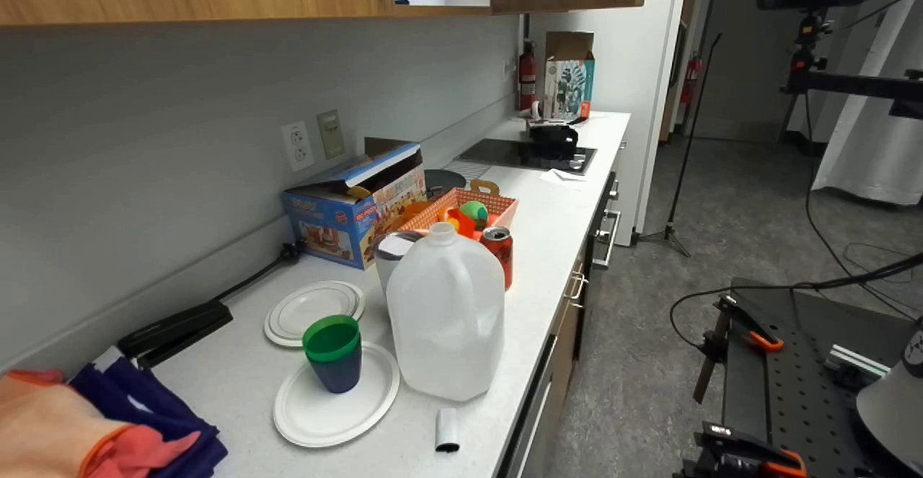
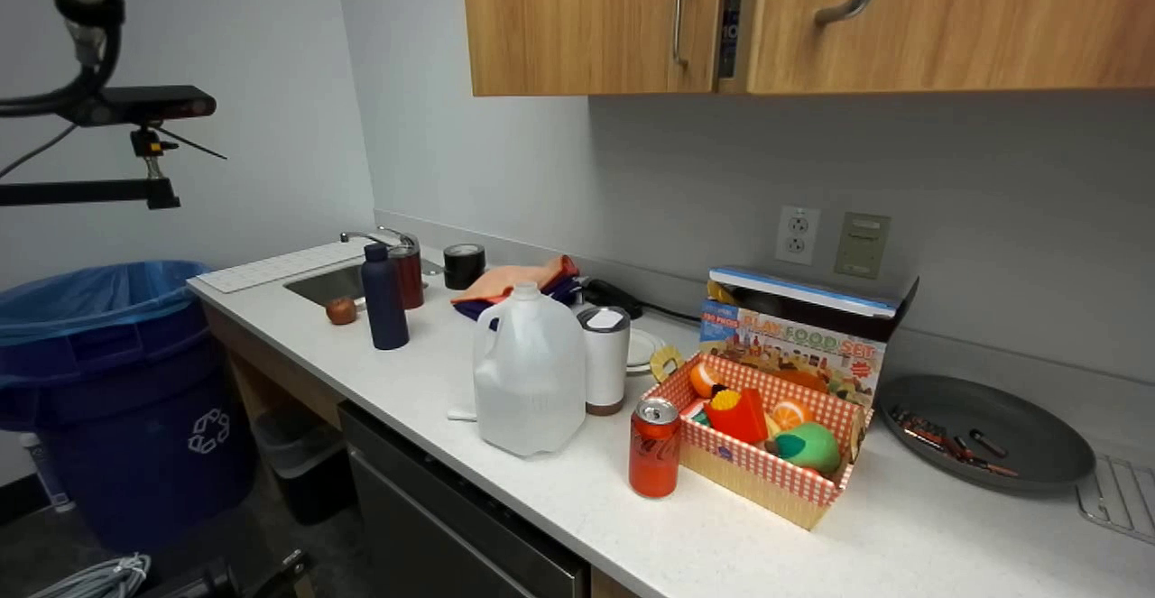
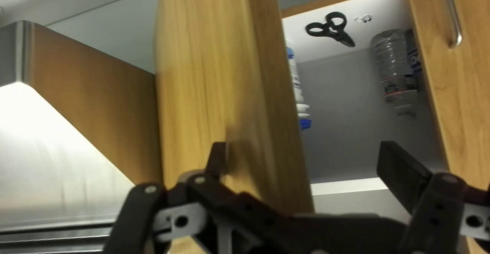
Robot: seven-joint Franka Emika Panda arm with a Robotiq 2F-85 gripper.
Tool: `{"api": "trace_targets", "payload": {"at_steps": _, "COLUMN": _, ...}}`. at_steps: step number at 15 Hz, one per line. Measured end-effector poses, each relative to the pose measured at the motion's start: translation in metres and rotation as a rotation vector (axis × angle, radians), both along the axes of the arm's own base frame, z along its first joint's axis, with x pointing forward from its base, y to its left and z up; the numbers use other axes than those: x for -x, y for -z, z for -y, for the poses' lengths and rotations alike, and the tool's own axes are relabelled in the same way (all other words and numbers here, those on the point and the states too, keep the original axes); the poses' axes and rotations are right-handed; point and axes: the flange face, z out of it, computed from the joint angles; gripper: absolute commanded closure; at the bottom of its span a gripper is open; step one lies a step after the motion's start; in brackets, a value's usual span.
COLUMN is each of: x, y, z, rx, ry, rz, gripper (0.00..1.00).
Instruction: Close the top right cabinet door
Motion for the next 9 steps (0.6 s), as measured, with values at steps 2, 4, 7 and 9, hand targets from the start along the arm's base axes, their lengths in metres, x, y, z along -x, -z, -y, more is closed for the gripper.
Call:
{"api": "trace_targets", "payload": {"at_steps": 2, "x": -0.009, "y": 0.002, "z": -0.007, "rx": -0.002, "ry": -0.030, "rz": 0.001, "gripper": 0.00}}
{"api": "trace_targets", "payload": {"at_steps": 4, "x": -0.017, "y": 0.004, "z": -0.009, "rx": 0.000, "ry": -0.039, "rz": -0.001, "gripper": 0.00}}
{"api": "trace_targets", "payload": {"at_steps": 7, "x": -0.026, "y": 0.007, "z": -0.008, "rx": 0.006, "ry": -0.036, "rz": -0.003, "gripper": 0.00}}
{"api": "trace_targets", "payload": {"at_steps": 9, "x": -0.031, "y": 0.009, "z": -0.007, "rx": 0.013, "ry": -0.032, "rz": 0.001, "gripper": 0.00}}
